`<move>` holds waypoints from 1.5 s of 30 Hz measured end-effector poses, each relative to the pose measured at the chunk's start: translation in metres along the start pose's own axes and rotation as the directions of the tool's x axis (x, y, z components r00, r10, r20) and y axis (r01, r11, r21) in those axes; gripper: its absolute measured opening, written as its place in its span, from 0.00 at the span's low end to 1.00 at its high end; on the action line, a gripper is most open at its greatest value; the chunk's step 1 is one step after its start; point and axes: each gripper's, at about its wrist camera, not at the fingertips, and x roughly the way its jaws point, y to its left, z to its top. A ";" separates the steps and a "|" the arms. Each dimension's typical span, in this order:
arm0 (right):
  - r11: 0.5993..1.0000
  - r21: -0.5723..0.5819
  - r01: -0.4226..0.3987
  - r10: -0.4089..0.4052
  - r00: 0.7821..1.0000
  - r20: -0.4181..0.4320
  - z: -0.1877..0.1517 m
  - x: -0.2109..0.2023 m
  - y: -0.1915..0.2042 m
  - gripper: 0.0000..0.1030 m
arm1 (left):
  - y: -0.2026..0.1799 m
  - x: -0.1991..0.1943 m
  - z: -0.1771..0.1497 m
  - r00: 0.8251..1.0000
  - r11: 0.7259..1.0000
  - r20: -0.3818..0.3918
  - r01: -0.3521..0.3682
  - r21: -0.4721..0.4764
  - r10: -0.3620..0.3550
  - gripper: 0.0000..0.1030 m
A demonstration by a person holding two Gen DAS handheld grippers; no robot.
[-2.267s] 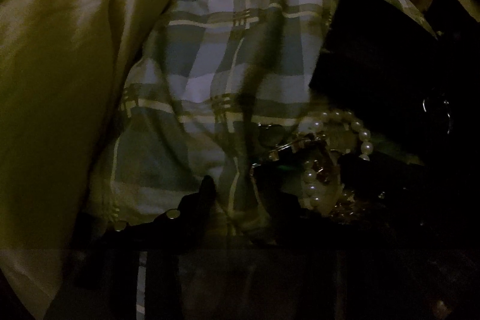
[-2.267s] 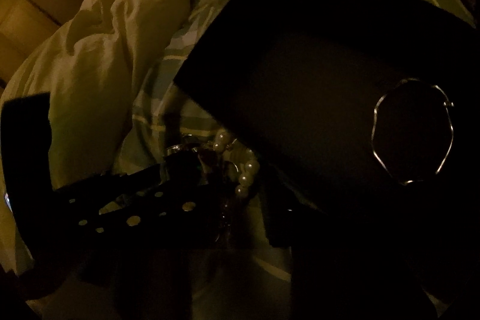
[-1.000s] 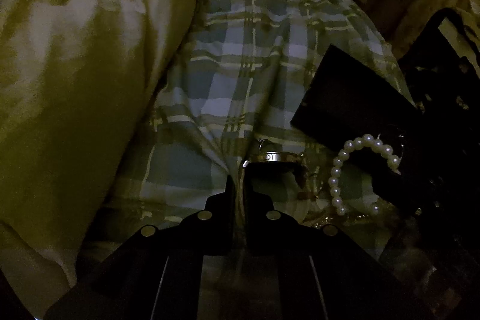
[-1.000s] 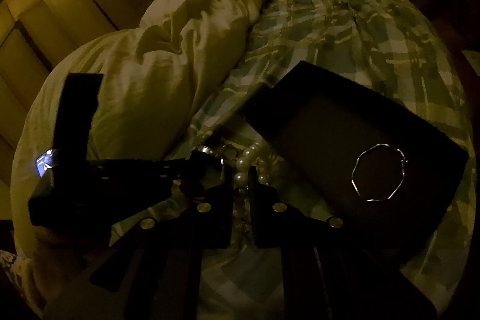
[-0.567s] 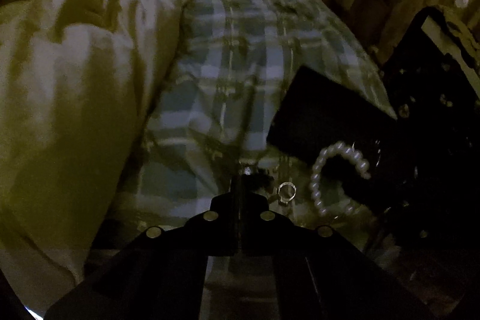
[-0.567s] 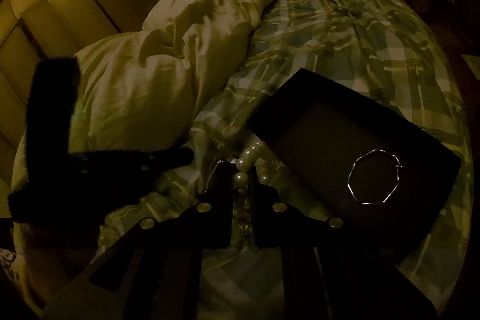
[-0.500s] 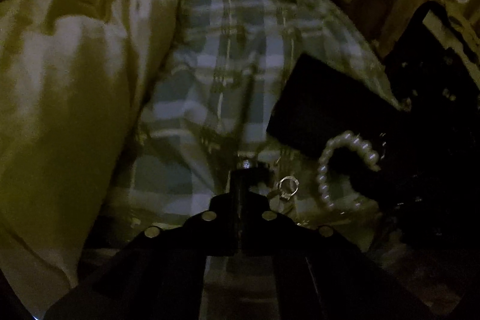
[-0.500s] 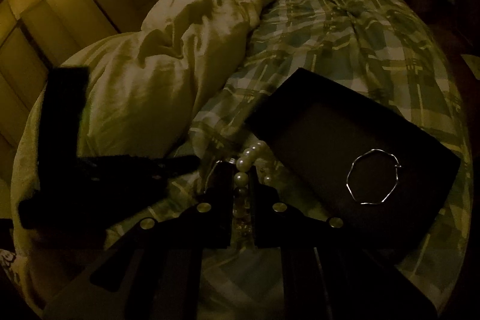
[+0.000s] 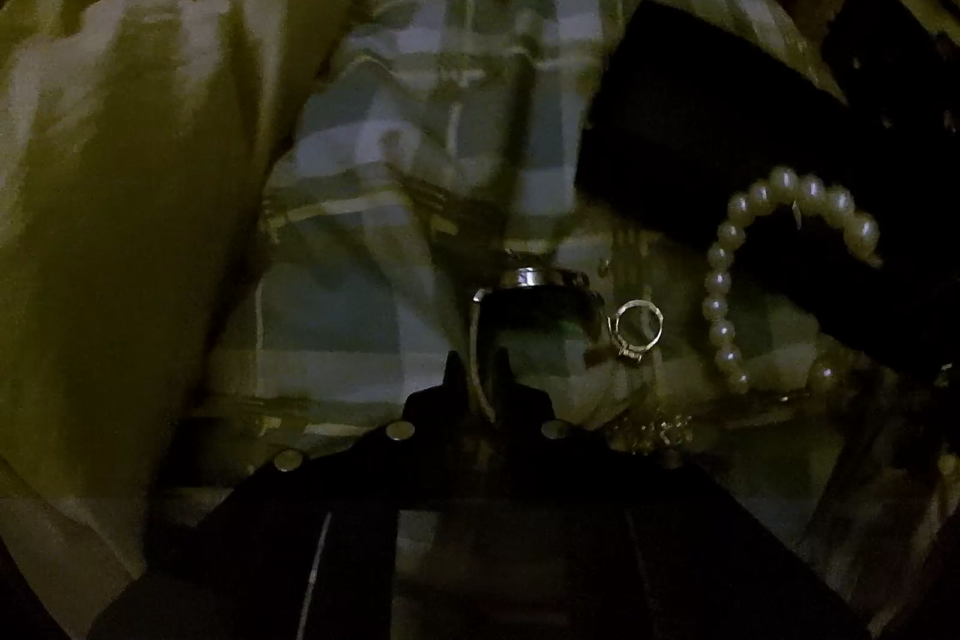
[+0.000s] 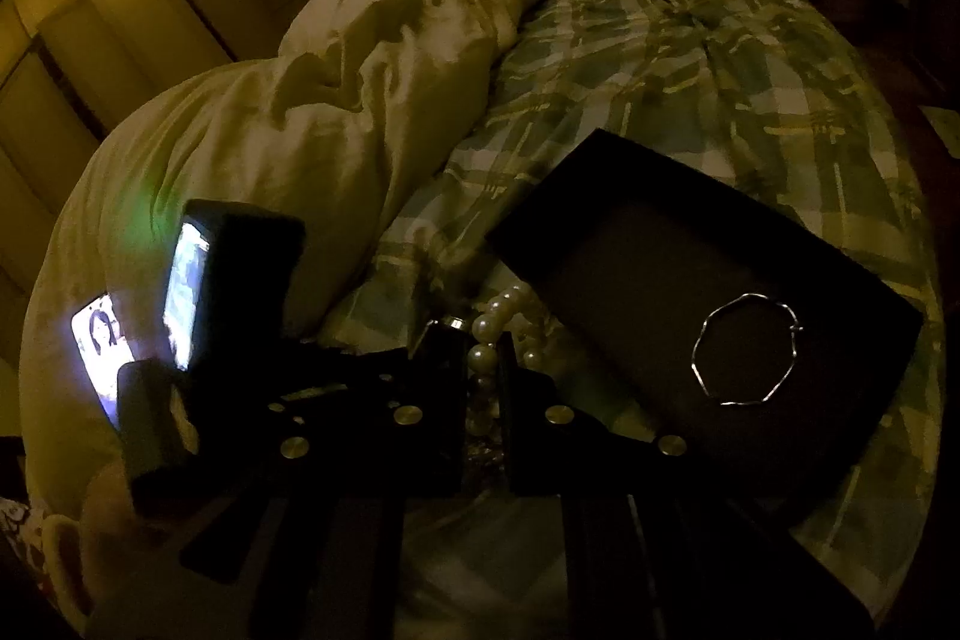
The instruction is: Organize jewelry
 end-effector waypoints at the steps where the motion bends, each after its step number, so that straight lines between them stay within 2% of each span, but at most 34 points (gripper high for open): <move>1: 1.000 0.000 0.001 -0.001 1.000 0.002 0.000 -0.001 0.000 0.10 | 0.003 -0.003 0.001 1.000 1.000 0.008 0.007 -0.012 -0.007 0.07; 4: 1.000 -0.004 0.006 -0.006 1.000 0.012 0.002 -0.003 -0.001 0.10 | 0.008 -0.019 0.005 0.999 0.999 0.045 0.029 -0.029 -0.027 0.00; 6: 1.000 -0.006 0.009 -0.008 1.000 0.014 0.003 -0.004 -0.001 0.10 | 0.011 -0.029 0.007 0.997 0.999 0.071 0.025 -0.031 -0.022 0.01; 11: 1.000 -0.007 0.006 -0.006 1.000 0.010 0.003 -0.005 -0.002 0.10 | 0.011 -0.047 0.012 0.990 0.996 0.118 0.082 -0.032 -0.078 0.00; 13: 1.000 -0.008 0.006 -0.006 1.000 0.010 0.004 -0.005 -0.002 0.10 | 0.006 -0.048 0.013 0.988 0.995 0.121 0.095 -0.007 -0.094 0.00; 19: 1.000 -0.007 0.007 -0.007 1.000 0.008 0.003 -0.004 -0.002 0.10 | 0.010 -0.029 0.010 0.989 0.989 0.077 0.129 -0.068 -0.123 0.01; 21: 1.000 -0.006 0.006 -0.006 1.000 0.006 0.003 -0.004 -0.002 0.10 | 0.013 -0.027 0.009 0.992 0.990 0.070 0.113 -0.085 -0.107 0.11; 23: 1.000 -0.007 0.006 -0.006 1.000 0.004 0.002 -0.003 -0.002 0.10 | 0.017 -0.029 0.009 0.986 0.980 0.080 0.158 -0.119 -0.149 0.42; 25: 1.000 -0.007 0.007 -0.007 1.000 0.003 0.002 -0.003 -0.002 0.10 | 0.020 -0.032 0.010 0.972 0.961 0.102 0.227 -0.160 -0.213 0.51; 27: 1.000 -0.006 0.009 -0.009 1.000 0.003 0.002 -0.003 -0.002 0.10 | 0.018 -0.034 0.010 0.964 0.953 0.110 0.257 -0.161 -0.241 0.51; 31: 1.000 -0.006 0.012 -0.012 1.000 0.001 0.002 -0.002 -0.003 0.10 | 0.001 -0.028 0.010 0.977 0.973 0.088 0.202 -0.112 -0.192 0.47; 32: 1.000 -0.005 0.013 -0.013 1.000 0.001 0.002 -0.001 -0.002 0.10 | -0.003 -0.022 0.010 0.978 0.973 0.076 0.203 -0.113 -0.195 0.39; 37: 0.999 -0.003 0.032 -0.032 0.999 0.015 0.003 -0.004 -0.004 0.10 | -0.010 -0.007 0.012 0.966 0.959 0.078 0.253 -0.127 -0.245 0.22; 40: 0.998 -0.026 0.052 -0.051 0.998 0.032 0.004 -0.008 -0.002 0.10 | -0.014 -0.010 0.014 0.972 0.969 0.116 0.218 -0.115 -0.205 0.19; 41: 0.997 -0.038 0.060 -0.058 0.998 0.039 0.004 -0.009 0.000 0.10 | -0.016 -0.012 0.013 0.974 0.974 0.129 0.200 -0.109 -0.186 0.15; 45: 0.996 -0.053 0.065 -0.063 0.997 0.049 0.005 -0.012 0.002 0.10 | -0.015 -0.019 0.013 0.975 0.981 0.169 0.166 -0.103 -0.147 0.13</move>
